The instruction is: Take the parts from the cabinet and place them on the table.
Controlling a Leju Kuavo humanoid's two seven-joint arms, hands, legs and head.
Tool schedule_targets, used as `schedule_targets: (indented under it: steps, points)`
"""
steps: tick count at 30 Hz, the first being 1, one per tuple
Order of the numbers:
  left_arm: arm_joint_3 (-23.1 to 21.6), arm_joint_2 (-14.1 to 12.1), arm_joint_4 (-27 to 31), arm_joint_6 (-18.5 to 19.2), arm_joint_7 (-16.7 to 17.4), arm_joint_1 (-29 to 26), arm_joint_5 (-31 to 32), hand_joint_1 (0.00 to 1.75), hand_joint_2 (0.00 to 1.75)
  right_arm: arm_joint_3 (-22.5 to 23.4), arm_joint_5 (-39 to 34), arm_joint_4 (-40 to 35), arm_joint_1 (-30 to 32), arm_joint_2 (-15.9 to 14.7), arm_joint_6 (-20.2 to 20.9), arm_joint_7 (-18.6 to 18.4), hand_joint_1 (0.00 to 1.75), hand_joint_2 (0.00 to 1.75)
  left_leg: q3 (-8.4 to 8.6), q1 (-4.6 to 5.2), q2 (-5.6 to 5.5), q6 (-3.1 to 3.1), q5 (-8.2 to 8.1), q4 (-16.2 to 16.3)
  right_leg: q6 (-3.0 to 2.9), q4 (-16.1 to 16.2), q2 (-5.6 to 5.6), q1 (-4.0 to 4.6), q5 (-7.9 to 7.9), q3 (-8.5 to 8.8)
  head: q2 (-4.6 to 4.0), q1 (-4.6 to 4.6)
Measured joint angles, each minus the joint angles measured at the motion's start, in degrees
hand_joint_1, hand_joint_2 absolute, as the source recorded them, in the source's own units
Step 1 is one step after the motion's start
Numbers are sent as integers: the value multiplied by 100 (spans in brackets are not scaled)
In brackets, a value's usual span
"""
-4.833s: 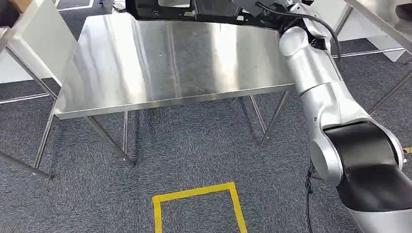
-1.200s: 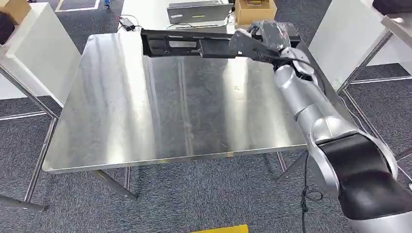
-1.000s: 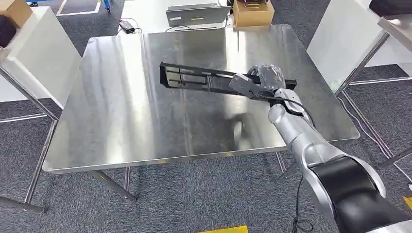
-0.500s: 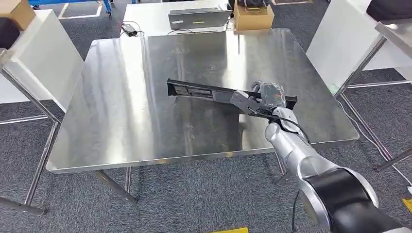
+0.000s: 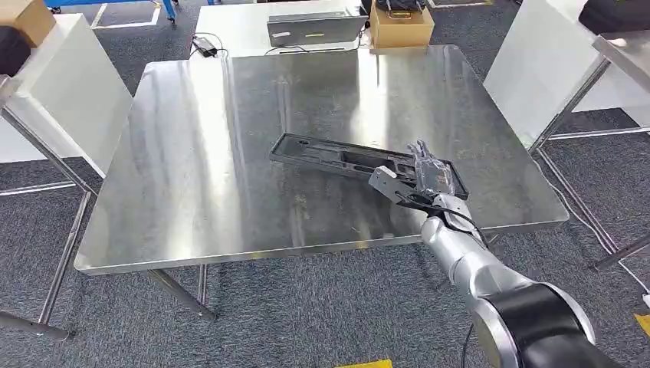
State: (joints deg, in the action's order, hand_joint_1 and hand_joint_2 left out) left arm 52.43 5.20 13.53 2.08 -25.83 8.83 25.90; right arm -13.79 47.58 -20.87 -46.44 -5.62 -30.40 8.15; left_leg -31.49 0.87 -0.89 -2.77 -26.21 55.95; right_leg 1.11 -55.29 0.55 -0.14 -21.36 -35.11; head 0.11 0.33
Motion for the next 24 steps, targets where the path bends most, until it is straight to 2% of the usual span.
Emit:
schedule_targets:
  steps: [11,14,16,19,24]
  points:
    - [-48,9,0,0,11,10,24,0,0,249,120,-148,21,-2,0,41,0,0,3,0,1,-1,-5,0,11,0,1,-5,-8,0,0,0]
    - [-55,11,0,2,13,10,39,0,0,375,297,-244,56,0,35,152,0,0,3,0,1,-1,-5,0,11,0,1,-5,-8,0,0,0]
    - [-57,13,0,2,20,10,39,0,0,528,291,-401,125,0,-63,360,0,0,1,0,1,-1,-5,0,11,0,1,-5,-8,0,0,0]
    - [-57,15,2,-2,22,8,39,0,0,869,166,-1071,316,11,-301,734,0,0,-9,0,0,-1,-5,0,11,-1,1,-7,-7,-2,0,0]
    - [-57,15,2,-20,20,-17,39,0,0,1320,299,-3092,537,-9,2,430,0,0,-15,0,-5,0,-3,0,11,-1,-4,-7,-8,-17,0,0]
